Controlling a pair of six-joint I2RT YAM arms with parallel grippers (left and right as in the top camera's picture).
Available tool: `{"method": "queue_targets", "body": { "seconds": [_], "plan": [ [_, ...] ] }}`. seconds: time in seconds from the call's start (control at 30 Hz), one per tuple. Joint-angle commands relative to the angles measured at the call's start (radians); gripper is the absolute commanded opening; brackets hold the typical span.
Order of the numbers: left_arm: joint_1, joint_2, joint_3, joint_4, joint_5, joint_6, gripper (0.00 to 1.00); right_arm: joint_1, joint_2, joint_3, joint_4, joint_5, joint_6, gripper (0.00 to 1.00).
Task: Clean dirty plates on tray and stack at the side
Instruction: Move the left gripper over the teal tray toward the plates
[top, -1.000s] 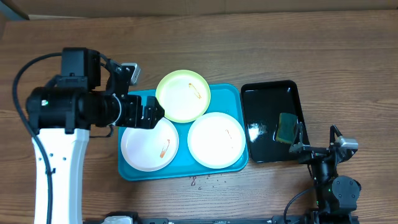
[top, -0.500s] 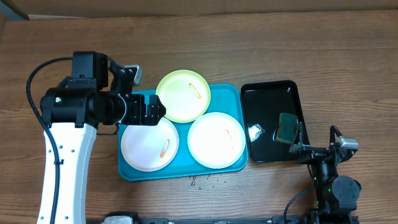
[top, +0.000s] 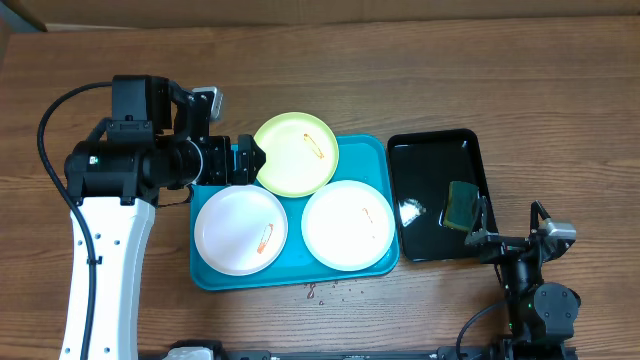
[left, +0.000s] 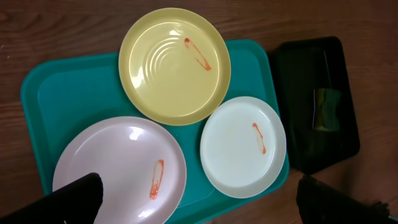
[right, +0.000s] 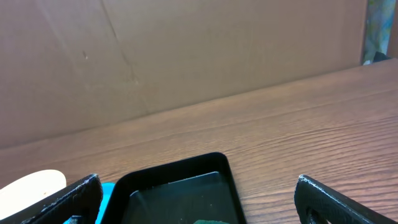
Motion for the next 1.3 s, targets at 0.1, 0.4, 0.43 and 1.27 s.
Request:
{"method": "queue_targets", "body": {
  "seconds": [0.1,0.4,0.43,1.27],
  "plan": [
    [-0.007,0.0,-0.007,-0.005,-0.003,-0.028,1.0,0.008,-0.003,-0.01,0.006,-0.005,-0.008,1.0],
    [-0.007,0.0,-0.007,0.046,-0.003,-0.119,1.0,0.008,-0.003,-0.01,0.006,-0.005,-0.008,1.0],
    [-0.007,0.0,-0.007,0.056,-0.003,-0.124,0.99,0.008,-0.003,-0.01,0.006,-0.005,-0.008,1.0],
    [-0.066,0.0,-0.016,-0.204,-0.009,-0.033,0.89,0.008,0.0,0.081,0.04,-0.297,0.355,1.0]
  ]
}}
